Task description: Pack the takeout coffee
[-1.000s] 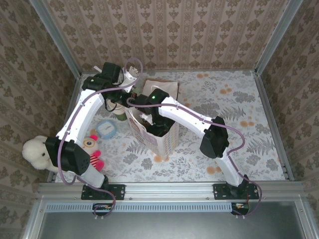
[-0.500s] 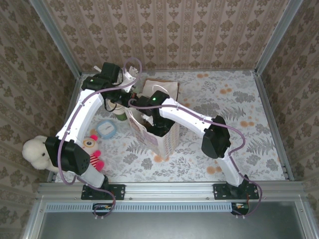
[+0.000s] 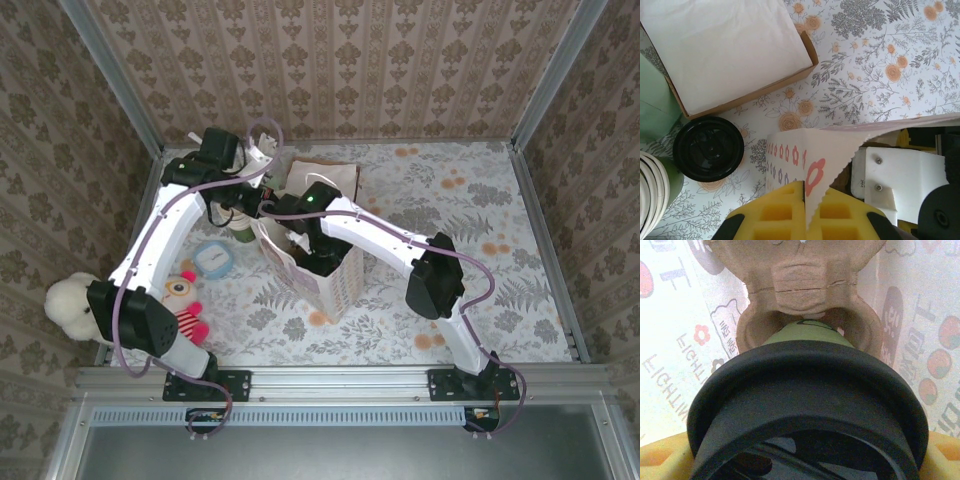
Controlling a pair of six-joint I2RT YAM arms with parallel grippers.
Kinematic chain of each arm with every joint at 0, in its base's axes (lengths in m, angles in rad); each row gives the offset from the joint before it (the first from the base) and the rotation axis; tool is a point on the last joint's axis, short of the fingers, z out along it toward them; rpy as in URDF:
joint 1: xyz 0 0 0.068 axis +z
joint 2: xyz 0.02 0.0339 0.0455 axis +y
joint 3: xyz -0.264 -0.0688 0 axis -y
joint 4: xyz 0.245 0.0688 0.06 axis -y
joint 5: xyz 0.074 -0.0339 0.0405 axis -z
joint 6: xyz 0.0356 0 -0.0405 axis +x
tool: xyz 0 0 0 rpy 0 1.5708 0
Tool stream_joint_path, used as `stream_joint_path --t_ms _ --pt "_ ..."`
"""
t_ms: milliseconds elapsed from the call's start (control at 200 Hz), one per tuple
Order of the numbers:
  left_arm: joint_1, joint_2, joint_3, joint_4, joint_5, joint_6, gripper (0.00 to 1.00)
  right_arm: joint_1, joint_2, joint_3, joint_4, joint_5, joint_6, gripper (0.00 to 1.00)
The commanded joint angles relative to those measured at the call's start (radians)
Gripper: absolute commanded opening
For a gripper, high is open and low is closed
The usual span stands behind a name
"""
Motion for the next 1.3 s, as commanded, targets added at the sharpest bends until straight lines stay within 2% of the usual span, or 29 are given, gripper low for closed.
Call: stream_joint_path --t_ms 0,350,570,930,1245,1295 --pt "-0.001 -0.058 -0.002 0.054 0.079 -0.019 0.00 0.005 0.047 0.014 -0.087 0.035 0.002 0.54" --pt "-0.012 -0.049 0.015 0.023 0.046 -0.022 0.00 0.026 0.043 0.190 -0.078 0.005 -0.009 0.55" --pt "-0.026 -0.042 0.016 0.008 0.030 -0.011 0.00 0.027 0.143 0.369 -0.126 0.004 -0.034 0.54" --pt "-0.030 -0.026 0.022 -0.025 -0.056 0.008 0.00 0.023 0.040 0.145 -0.128 0.035 -0.008 0.54" --pt "-0.049 -0.011 0.023 -0.037 -0.012 0.016 0.00 0.024 0.046 0.079 -0.083 0.029 -0.014 0.54" --pt "-0.049 -0.007 0.028 -0.042 -0.006 0.013 0.05 0.022 0.044 0.074 -0.075 0.023 -0.017 0.54"
